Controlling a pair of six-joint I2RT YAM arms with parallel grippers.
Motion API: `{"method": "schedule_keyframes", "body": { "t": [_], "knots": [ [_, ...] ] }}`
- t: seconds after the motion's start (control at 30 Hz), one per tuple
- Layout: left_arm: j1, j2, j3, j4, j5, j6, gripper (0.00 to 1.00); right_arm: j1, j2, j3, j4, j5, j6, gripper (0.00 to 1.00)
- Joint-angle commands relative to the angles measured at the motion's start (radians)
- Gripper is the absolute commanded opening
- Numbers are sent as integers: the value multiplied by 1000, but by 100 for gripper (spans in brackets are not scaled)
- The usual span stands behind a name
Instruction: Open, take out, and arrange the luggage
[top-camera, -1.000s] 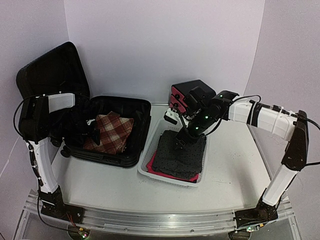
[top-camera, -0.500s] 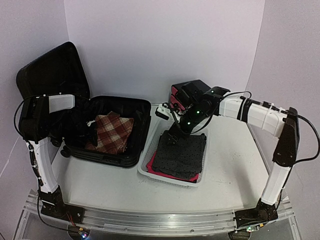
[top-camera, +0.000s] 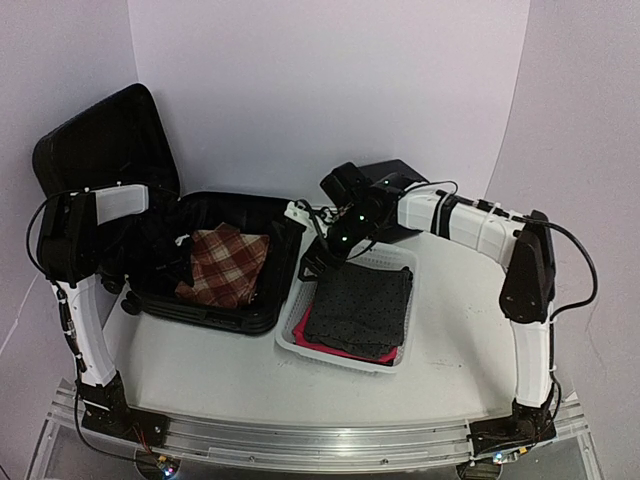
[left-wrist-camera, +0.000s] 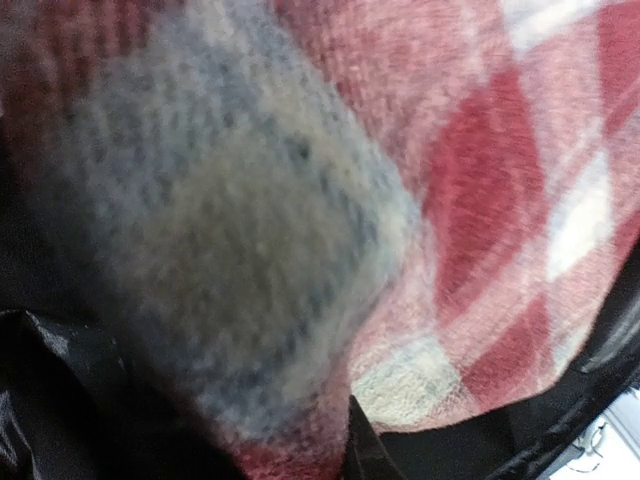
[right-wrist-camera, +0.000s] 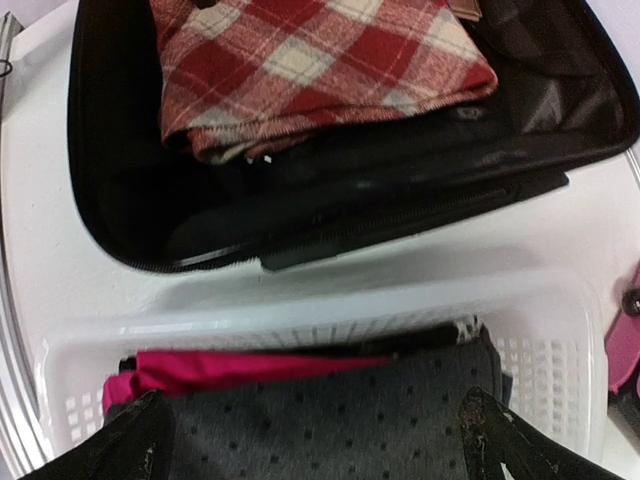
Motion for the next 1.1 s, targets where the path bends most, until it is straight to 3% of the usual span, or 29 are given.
{"method": "schedule_keyframes", "body": {
  "t": [0.0, 0.43, 0.6, 0.77, 0.97, 1.07],
  "knots": [
    [1, -69, 88, -14, 91, -45, 14, 15, 82, 121, 47, -42, -23, 98],
    [0, -90, 176, -51, 199, -186, 10, 57, 372, 485, 99, -89, 35, 98],
    [1, -78, 210, -49, 194, -220, 10, 92, 419, 534, 126, -83, 33, 98],
    [1, -49, 219, -50, 89, -156, 11, 97, 383, 477, 152, -99, 99, 98],
    [8, -45, 152, -41, 19, -124, 27, 98, 251, 311, 151, -41, 58, 98],
    [24, -42, 129, -36, 8, -98, 45, 98, 202, 257, 152, -20, 45, 98]
  ]
}}
